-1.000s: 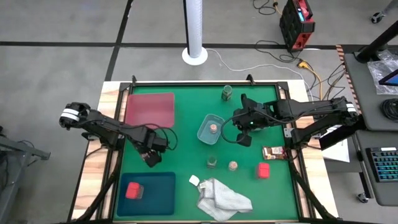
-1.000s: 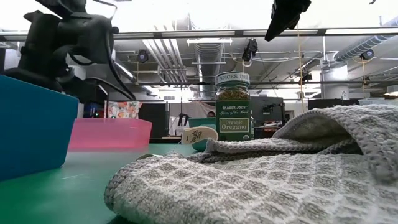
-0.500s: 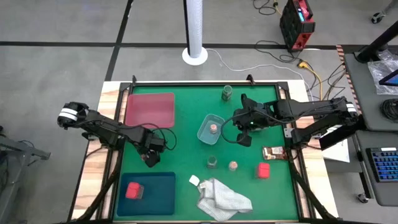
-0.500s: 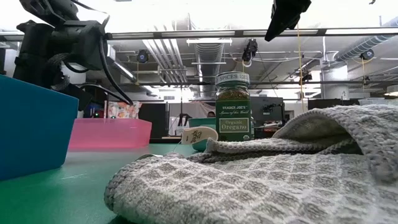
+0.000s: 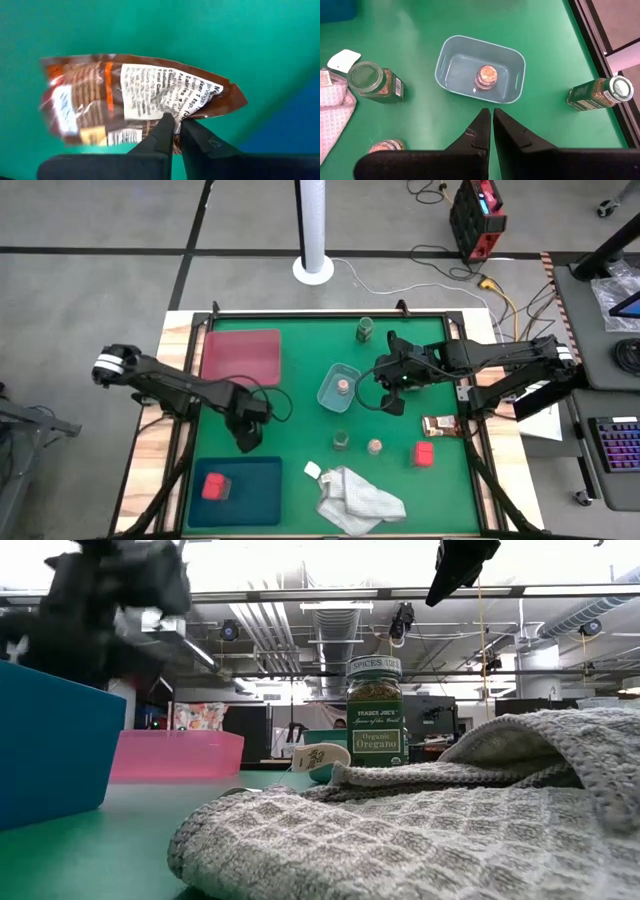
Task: Sort spices by type
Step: Put the left orange seasoning pack into the red bin
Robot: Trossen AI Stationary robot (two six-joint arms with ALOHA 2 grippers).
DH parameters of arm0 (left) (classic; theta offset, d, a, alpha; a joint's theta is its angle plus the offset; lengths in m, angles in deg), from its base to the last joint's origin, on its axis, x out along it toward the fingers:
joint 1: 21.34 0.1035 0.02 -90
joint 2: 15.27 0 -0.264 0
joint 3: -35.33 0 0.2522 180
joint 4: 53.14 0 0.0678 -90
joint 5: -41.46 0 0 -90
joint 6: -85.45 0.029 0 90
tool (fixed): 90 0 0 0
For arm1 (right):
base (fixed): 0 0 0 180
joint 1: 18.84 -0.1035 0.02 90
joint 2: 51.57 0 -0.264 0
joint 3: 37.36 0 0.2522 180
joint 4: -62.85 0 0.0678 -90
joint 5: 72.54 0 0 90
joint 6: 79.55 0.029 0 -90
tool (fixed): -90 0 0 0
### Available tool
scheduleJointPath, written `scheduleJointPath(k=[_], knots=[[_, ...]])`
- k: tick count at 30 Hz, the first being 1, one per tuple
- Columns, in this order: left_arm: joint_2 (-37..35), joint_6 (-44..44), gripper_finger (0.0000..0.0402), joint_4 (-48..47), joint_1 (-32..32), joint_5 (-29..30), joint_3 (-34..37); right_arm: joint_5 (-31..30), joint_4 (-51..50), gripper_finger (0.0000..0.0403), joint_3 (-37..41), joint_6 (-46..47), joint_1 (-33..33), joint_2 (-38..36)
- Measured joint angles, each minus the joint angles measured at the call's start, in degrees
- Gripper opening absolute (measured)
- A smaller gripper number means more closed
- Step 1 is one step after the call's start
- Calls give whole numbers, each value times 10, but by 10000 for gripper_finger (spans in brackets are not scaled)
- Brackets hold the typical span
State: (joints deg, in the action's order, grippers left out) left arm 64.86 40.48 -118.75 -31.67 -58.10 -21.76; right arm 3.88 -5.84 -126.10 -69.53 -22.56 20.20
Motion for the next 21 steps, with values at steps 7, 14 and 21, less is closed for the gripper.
scheduleJointPath(k=[7, 14, 21], knots=[[-74, 41, 1, -90, 5, -42, -142, 0, 0, 12, 0, 4, 0, 0], [-158, 94, 1, -117, 116, 19, -284, 0, 18, 12, -3, -6, 1, 0], [-211, 165, 0, -36, 431, -97, -267, 0, 53, 12, -3, -18, 16, 0]])
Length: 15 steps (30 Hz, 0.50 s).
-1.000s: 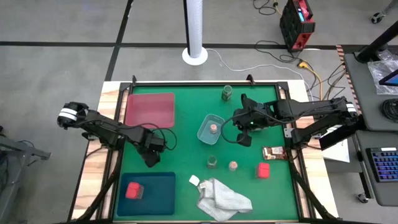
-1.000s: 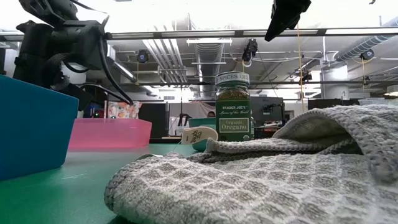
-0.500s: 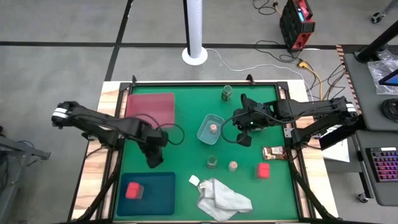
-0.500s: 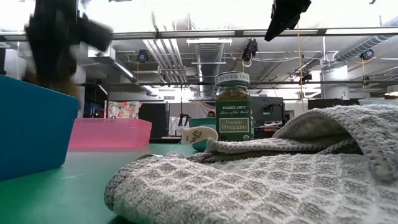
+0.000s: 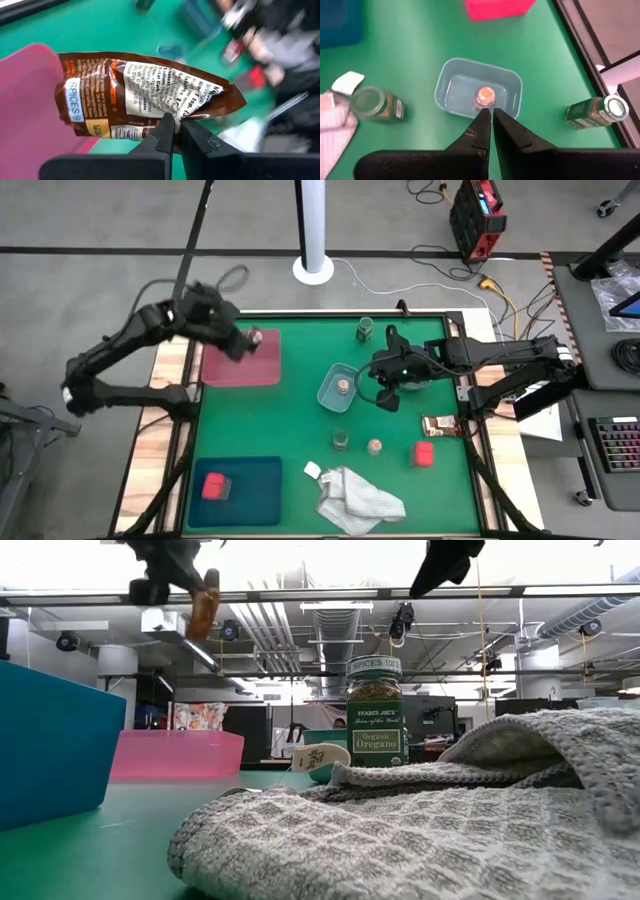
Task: Sort spices by type
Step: Put the left orange seasoning pack into the red bin
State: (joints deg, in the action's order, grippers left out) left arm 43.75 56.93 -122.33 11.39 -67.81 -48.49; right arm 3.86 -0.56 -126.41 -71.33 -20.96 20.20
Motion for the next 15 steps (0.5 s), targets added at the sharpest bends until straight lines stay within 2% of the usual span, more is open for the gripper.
scheduleJointPath(k=[3, 5, 9, 15], knots=[[2, -6, 0, 57, 139, -149, 60, -1, 11, 12, 0, 0, 8, 0], [14, -9, 0, 62, 204, -195, 104, 0, 12, 12, 0, 1, 11, 0], [28, 8, 0, 64, 278, -237, 189, 0, 12, 12, 0, 5, 11, 0], [26, 2, 0, 118, 285, -237, 237, 0, 12, 12, 0, 13, 11, 0]])
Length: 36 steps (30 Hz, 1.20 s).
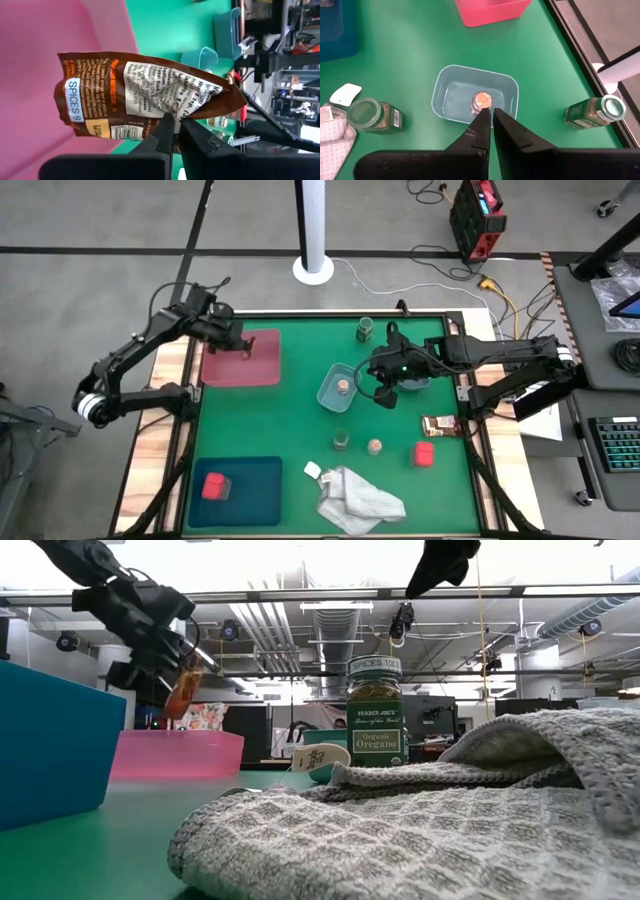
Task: Sort spices by type
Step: Put the left orange seasoning pack into the red bin
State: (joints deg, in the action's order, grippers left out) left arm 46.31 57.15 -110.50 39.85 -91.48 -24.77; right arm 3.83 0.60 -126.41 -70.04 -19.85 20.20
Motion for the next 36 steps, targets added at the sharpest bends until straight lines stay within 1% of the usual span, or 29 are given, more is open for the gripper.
scheduleJointPath(k=[5, 9, 16, 18, 28, 33, 36], knots=[[7, -23, 0, 37, 1, 4, 20, -1, 0, 12, 0, -2, 6, 0], [18, -35, 0, 45, -1, 18, 35, -10, 0, 12, 0, -4, 7, 0], [21, -106, 0, 170, -1, 20, 69, -29, 0, 12, 0, -5, 7, 0], [21, -114, 0, 188, -1, 20, 80, -29, 0, 12, 0, -5, 7, 0], [21, -142, 0, 212, -3, 21, 128, -30, 4, 12, 0, -2, 7, 0], [21, -143, 7, 225, -2, 60, 136, -30, 11, 12, 0, -1, 7, 0], [21, -143, 19, 231, -2, 65, 140, -30, 11, 12, 0, -1, 7, 0]])
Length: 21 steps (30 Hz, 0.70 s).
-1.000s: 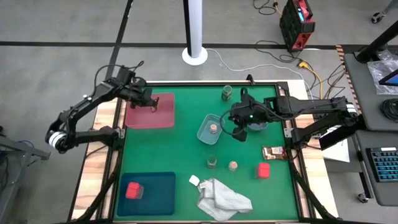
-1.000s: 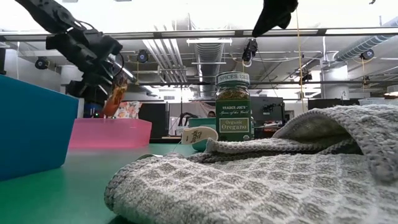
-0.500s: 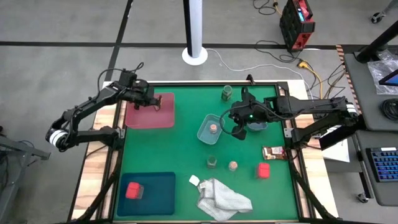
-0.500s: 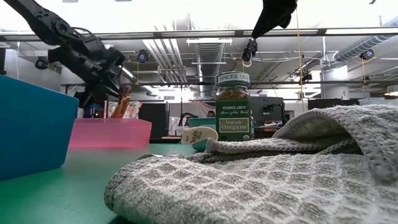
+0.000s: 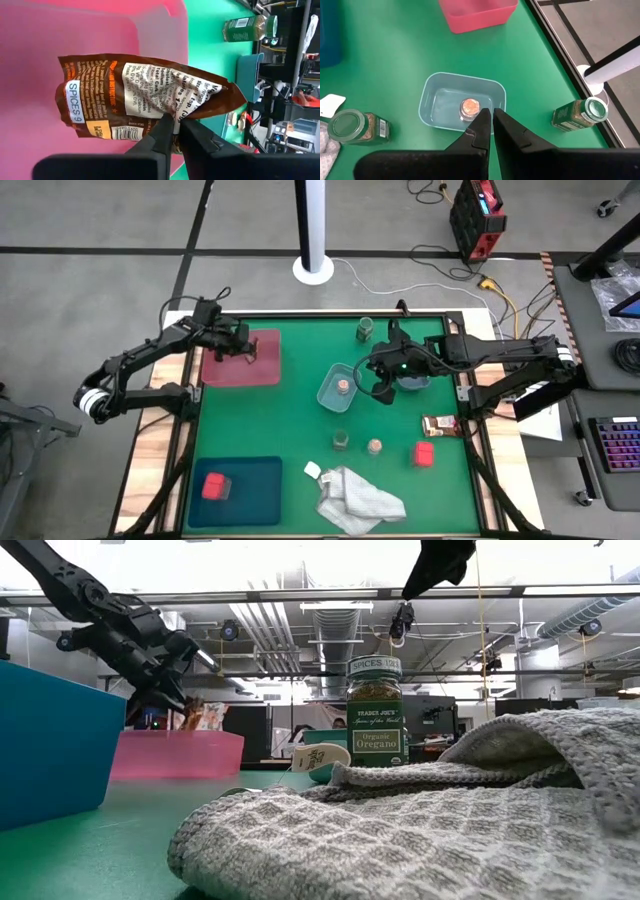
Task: Sort spices by type
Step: Put the left orange seasoning pack into the red bin
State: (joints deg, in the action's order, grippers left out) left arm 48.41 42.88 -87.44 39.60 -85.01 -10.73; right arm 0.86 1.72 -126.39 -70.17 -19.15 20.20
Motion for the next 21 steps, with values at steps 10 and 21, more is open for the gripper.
scheduleJointPath(k=[10, 21], knots=[[0, -2, 62, 5, 0, 1, 1, 0, 0, 12, 0, 0, 0, 0], [0, 0, 77, 5, 0, 0, 1, 0, 0, 12, 0, 7, 0, 0]])
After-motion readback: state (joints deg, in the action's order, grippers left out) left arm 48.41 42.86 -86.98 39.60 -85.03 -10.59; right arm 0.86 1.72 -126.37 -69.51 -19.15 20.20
